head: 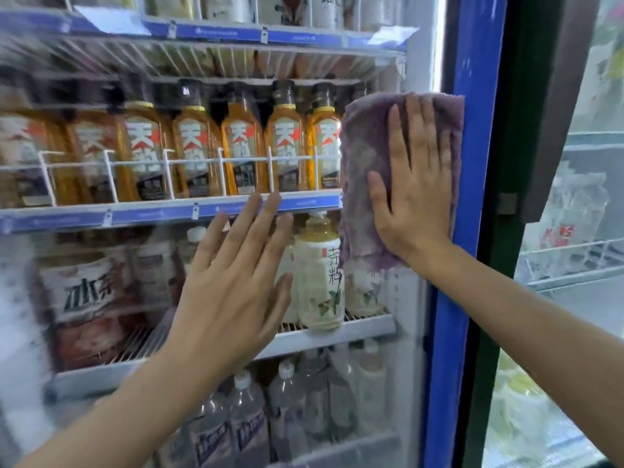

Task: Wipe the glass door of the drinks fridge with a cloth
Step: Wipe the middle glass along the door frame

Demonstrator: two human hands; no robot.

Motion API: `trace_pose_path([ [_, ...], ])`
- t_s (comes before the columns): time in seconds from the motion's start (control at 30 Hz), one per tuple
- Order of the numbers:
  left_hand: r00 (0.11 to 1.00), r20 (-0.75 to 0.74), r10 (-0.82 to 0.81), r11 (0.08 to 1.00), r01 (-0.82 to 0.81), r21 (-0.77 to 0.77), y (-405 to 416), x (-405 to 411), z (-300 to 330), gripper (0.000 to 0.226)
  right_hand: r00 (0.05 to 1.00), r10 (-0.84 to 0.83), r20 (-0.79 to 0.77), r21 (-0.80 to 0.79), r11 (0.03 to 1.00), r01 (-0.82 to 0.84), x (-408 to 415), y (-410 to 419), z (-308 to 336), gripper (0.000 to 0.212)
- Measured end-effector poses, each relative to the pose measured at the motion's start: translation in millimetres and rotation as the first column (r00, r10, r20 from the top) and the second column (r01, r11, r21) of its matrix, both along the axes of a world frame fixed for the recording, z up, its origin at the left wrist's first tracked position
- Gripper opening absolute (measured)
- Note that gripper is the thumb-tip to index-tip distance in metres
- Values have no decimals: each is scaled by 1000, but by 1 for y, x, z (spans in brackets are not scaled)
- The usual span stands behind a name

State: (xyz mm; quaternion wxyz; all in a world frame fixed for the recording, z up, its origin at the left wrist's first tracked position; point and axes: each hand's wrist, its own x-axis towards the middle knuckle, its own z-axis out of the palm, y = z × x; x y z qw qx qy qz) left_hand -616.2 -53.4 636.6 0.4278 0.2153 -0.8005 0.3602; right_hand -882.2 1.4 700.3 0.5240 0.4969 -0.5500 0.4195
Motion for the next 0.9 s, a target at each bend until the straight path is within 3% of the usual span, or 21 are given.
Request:
trace_pose_path([
  [0.17,998,17,56,998,-56,-20,-3,8,-3,66,999,-41,35,48,998,39,12,-8,-49,81],
  [0.37,978,93,185,982,-187,15,2,19,21,65,997,-37,-68,200,978,50,32,-6,-146,94],
  [0.5,956,177,235,971,-240,10,6,26,30,68,982,-11,-186,239,969,56,21,-1,-96,95],
  [0.67,955,181,233,971,-238,3,4,27,28,67,996,-80,-28,134,987,83,20,-5,-15,83],
  [0.8,953,196,231,971,-239,18,-1,29,27,69,995,-95,27,143,986,91,41,-10,-50,85],
  [0.9,968,184,169,983,-180,45,-2,30,28,70,996,-80,-49,231,969,90,52,-13,-109,90],
])
